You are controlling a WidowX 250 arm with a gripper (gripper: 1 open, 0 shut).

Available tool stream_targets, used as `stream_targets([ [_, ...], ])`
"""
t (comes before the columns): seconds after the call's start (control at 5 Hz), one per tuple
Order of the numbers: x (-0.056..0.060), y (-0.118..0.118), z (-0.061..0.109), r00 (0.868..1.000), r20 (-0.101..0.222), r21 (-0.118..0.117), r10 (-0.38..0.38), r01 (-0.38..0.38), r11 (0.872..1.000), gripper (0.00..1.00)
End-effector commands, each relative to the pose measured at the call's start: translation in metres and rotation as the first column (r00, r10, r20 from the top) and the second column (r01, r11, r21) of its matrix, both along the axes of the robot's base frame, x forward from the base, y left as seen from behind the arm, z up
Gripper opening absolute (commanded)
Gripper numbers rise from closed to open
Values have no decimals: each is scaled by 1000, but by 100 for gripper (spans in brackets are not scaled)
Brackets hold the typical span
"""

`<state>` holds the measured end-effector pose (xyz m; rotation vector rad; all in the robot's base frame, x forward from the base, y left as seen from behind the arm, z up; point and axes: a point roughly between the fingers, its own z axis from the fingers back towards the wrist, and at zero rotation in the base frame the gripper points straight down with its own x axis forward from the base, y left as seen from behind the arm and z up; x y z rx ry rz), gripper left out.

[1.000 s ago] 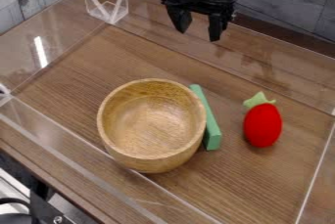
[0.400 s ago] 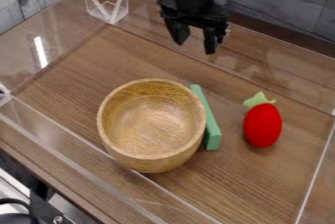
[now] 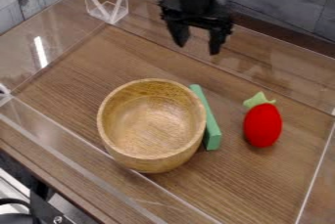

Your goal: Move the red fruit to the right

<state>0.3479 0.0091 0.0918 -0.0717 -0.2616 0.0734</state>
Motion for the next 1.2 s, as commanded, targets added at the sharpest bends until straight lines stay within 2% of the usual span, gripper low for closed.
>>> stream_targets([
  [0.0,21,-5,51,994,108,14,12,-13,1000,100],
  [0.6,15,9,37,996,63,23,64,-65,998,100],
  [0.8,14,-2,33,999,44,22,-7,6,1000,100],
  [1.0,14,-11,31,996,33,22,-77,76,997,100],
])
